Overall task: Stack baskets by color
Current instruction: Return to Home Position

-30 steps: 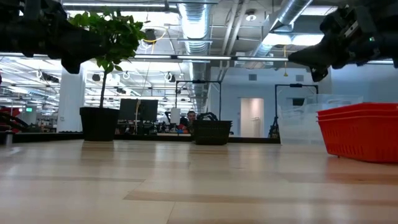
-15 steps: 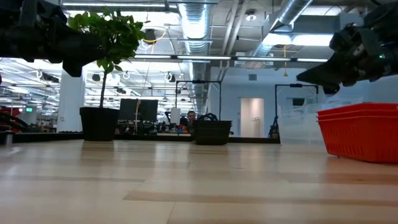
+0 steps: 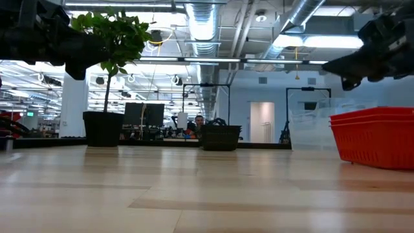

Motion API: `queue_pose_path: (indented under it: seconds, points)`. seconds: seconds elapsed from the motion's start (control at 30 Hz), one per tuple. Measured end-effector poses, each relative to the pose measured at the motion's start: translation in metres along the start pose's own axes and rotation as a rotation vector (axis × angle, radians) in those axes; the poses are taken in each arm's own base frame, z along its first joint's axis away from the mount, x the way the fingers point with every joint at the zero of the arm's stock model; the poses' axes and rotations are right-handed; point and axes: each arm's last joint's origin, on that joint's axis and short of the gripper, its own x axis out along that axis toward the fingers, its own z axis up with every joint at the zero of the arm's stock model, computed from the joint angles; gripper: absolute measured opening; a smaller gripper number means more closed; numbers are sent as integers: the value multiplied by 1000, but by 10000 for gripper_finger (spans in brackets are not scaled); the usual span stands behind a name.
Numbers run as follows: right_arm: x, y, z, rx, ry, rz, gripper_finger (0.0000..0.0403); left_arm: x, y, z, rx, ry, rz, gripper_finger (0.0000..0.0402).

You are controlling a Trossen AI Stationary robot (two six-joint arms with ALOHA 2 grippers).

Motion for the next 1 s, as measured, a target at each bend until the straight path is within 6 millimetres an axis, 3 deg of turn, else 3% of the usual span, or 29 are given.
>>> queue_pose_path:
  seconds: [0.33,1.0]
  points:
    - [3,0,-4,-1,44,-2,35,0,0,0,-43,0,0,188]
    - [3,0,-4,-3,47,-1,33,0,0,0,-45,1,1,188]
